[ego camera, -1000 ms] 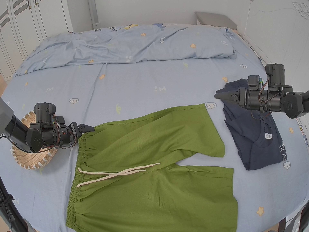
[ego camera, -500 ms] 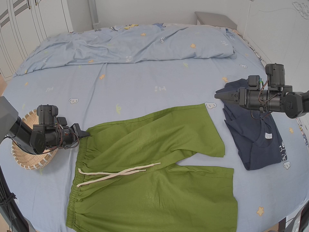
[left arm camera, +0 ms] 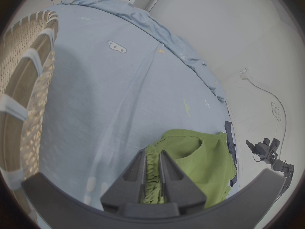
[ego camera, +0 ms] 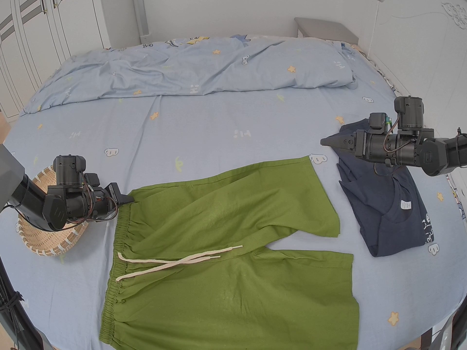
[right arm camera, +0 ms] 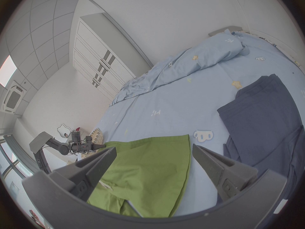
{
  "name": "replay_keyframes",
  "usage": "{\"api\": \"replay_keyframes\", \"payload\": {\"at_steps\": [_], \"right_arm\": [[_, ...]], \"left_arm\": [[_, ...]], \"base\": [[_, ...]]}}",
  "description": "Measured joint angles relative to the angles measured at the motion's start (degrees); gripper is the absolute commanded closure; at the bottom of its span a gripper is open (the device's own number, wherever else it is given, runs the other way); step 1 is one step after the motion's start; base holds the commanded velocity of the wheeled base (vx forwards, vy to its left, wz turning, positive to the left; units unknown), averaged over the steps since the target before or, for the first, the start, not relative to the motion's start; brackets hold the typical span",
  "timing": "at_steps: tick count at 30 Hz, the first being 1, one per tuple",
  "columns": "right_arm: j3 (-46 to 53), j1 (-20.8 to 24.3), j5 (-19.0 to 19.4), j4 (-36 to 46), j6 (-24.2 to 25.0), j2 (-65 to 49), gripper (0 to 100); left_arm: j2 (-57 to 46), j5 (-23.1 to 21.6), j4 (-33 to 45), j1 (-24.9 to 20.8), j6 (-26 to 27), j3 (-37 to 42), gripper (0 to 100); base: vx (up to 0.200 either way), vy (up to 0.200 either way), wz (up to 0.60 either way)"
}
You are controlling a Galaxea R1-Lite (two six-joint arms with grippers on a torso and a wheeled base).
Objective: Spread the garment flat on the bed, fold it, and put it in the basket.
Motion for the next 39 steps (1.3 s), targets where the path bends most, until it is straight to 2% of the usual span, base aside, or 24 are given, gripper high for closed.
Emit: {"api": "replay_keyframes", "payload": {"at_steps": [14,29,34,38,39], "right_arm": [[-9.1,0.5,-0.1,-3.9,-1.2,13.6,0],[-11.6,2.4,-0.5,-4.5,-1.3,19.2,0],[-12.9,2.5,-2.9,-4.5,-1.3,20.8,0],[-13.8,2.5,-3.2,-4.5,-1.2,21.8,0],[-13.8,2.5,-3.1,-4.5,-1.2,22.0,100]], "left_arm": [[-2.5,-0.1,0.0,0.2,-0.2,0.1,100],[-3.0,-0.1,0.0,0.1,-0.1,0.5,100],[-3.0,-0.1,0.0,0.1,-0.1,0.5,100],[-3.0,-0.1,0.0,0.0,-0.1,0.5,100],[-3.0,-0.1,0.0,0.0,-0.1,0.5,100]], "base": [[0.0,0.0,0.0],[0.0,0.0,0.0],[0.0,0.0,0.0],[0.0,0.0,0.0],[0.0,0.0,0.0]]}}
